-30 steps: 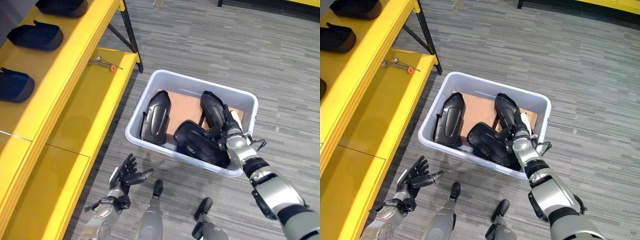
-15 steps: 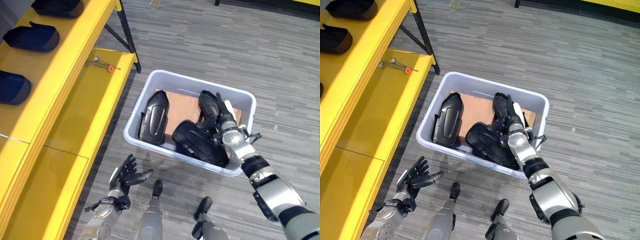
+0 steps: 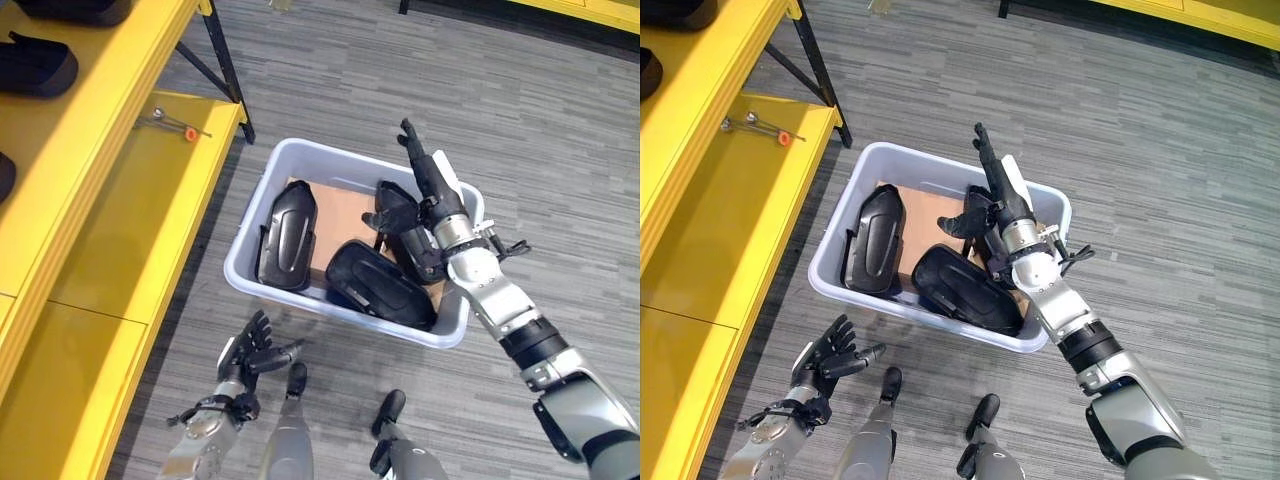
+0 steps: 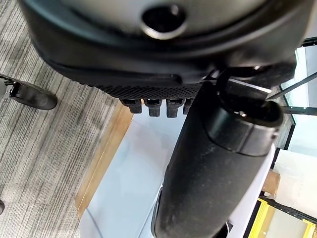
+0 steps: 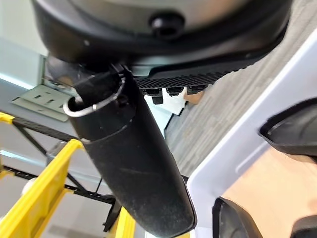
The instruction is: Move parts from the plastic box to the shelf.
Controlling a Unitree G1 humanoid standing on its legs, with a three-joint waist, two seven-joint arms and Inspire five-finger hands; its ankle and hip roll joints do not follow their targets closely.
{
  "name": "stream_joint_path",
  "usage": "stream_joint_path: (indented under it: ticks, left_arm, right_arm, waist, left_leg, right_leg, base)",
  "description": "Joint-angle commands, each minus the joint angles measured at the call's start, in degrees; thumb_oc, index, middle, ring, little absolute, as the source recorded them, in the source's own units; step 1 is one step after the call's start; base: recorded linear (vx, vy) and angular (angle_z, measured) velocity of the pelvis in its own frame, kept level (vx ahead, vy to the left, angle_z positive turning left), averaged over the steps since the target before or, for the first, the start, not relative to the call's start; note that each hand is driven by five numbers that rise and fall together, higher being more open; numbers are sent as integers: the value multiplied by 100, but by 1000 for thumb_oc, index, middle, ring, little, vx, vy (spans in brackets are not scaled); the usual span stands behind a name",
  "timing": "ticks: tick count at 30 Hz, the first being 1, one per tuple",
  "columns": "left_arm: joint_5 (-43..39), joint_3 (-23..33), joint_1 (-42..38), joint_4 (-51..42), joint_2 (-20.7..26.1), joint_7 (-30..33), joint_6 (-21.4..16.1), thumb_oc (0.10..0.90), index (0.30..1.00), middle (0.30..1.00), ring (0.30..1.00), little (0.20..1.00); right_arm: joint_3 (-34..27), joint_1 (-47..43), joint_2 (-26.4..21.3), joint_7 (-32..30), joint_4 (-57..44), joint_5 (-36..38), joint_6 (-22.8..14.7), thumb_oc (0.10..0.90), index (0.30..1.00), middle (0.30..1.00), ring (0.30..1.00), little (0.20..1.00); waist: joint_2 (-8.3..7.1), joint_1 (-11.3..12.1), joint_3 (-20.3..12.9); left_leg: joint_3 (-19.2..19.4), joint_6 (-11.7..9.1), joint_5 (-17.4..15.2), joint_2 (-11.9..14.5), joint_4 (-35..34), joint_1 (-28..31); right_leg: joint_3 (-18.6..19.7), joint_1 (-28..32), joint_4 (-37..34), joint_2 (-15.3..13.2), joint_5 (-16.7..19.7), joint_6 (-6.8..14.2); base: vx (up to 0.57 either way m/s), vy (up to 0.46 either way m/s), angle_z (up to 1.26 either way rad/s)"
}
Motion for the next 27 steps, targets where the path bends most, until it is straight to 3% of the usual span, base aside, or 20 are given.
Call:
stream_joint_path:
  ticks: [1,8,12,22,27]
  left_arm:
    - [-38,249,34,-380,116,-50,-327,900,1000,1000,1000,1000]
    - [185,417,132,-445,188,-193,-385,900,1000,1000,1000,1000]
    - [294,380,102,-456,281,-283,-458,900,1000,1000,1000,1000]
    - [333,291,-149,-431,304,-241,-513,900,1000,1000,1000,1000]
    - [349,269,-259,-405,275,-187,-539,900,1000,1000,1000,1000]
  right_arm:
    - [-384,-403,-275,-100,-636,-57,-730,900,1000,1000,1000,1000]
    - [-340,-544,-1408,-195,-726,-1724,-556,900,1000,1000,1000,1000]
    - [332,-1073,-2273,52,-427,-2670,-436,900,1000,1000,1000,1000]
    - [1562,-1960,-2535,390,569,-3368,-285,900,1000,1000,1000,1000]
    - [1776,-2097,-2462,374,823,-3540,-245,900,1000,1000,1000,1000]
  waist:
    - [-253,15,-233]
    - [-257,-20,-170]
    - [-201,-15,-2]
    - [-125,6,200]
    - [-75,5,289]
  left_leg:
    - [401,76,-429,282,-52,520]
    - [401,49,-411,320,-52,483]
    - [405,9,-346,339,-52,370]
    - [405,-55,-261,398,-52,184]
    - [404,-71,-234,421,-52,112]
  right_leg:
    - [324,-66,433,-637,-260,586]
    - [357,-138,456,-600,-273,599]
    - [385,-291,506,-560,-278,583]
    - [394,-536,601,-513,-305,550]
    - [406,-663,704,-497,-341,522]
  base:
    - [0,0,0]
    - [-3,-17,-4]
    - [-21,-17,-3]
    - [-4,-10,0]
    - [0,0,0]
